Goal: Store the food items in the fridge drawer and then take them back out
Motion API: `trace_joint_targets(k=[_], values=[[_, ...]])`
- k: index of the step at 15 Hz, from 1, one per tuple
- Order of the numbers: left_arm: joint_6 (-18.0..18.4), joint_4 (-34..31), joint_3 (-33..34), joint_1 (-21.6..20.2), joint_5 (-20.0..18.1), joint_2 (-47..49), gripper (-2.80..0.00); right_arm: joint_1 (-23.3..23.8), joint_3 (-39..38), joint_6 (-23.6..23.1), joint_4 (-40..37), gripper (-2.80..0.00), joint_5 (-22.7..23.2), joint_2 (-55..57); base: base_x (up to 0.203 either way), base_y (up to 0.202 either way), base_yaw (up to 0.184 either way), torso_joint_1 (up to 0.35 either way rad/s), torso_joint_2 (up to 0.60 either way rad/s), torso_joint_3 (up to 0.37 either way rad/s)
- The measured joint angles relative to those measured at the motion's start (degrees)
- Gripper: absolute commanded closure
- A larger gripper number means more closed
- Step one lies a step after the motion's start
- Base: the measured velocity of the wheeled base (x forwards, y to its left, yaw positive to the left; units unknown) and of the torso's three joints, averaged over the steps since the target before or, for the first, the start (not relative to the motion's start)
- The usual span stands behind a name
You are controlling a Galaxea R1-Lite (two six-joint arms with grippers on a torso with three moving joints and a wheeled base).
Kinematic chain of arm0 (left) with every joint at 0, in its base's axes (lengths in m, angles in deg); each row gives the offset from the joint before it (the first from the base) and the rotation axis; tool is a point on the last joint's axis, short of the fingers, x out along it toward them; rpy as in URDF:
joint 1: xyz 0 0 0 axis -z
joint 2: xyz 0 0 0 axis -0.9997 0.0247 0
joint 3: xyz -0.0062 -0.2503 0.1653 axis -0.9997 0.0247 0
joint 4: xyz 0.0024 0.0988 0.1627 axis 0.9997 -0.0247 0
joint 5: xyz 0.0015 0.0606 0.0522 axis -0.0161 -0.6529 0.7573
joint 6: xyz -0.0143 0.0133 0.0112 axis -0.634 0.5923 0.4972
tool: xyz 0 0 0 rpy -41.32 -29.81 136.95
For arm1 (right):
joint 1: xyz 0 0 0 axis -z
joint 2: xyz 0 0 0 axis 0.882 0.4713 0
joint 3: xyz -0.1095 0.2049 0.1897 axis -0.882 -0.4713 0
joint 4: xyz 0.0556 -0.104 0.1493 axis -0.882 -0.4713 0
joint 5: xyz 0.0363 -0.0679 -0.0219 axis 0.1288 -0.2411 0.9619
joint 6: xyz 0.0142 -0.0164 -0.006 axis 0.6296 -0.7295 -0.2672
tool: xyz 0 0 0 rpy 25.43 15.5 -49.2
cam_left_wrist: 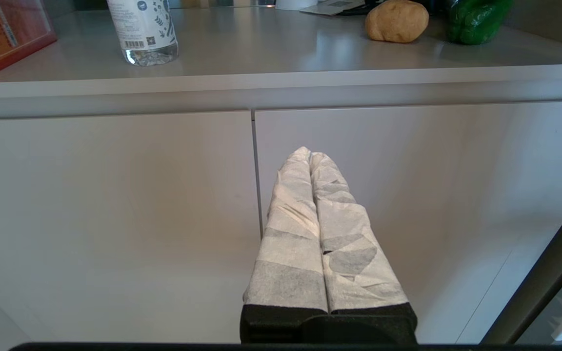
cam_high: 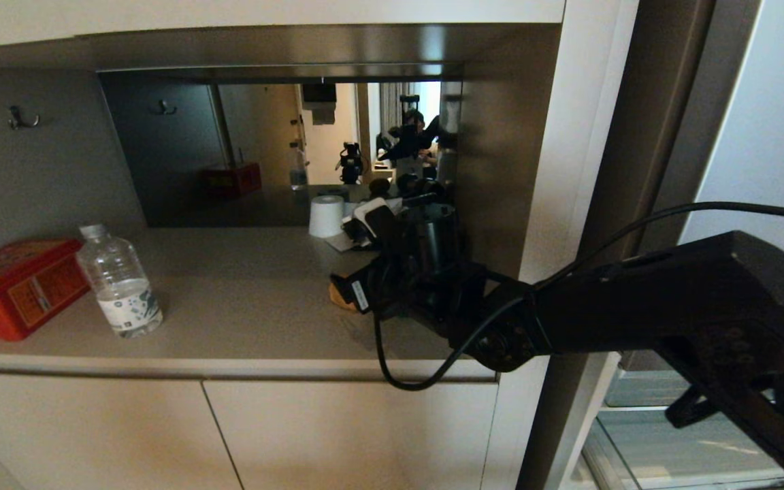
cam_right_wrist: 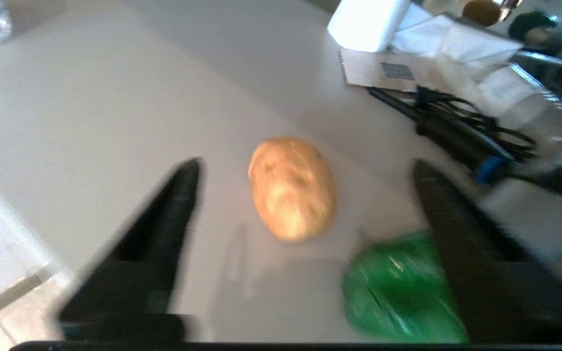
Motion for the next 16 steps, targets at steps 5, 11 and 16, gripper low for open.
trace_joint_targets(k=[5,11,16], values=[[0.0,0.0,0.0,0.0,0.0,0.0,0.00,-0.5,-22.2,-0.1,8.6,0.00,0.1,-15.5,0.000,0.000,0.000,0.000,0.00,0.000],[0.0,0.0,0.0,0.0,0.0,0.0,0.00,-1.3,-53.9,-0.1,12.0,0.00,2.1,-46.8,0.000,0.000,0.000,0.000,0.00,0.000],[0.0,0.0,0.0,0.0,0.0,0.0,0.00,0.2,-72.0,3.0,7.5,0.00,0.8,-73.3,0.000,0.000,0.000,0.000,0.00,0.000]])
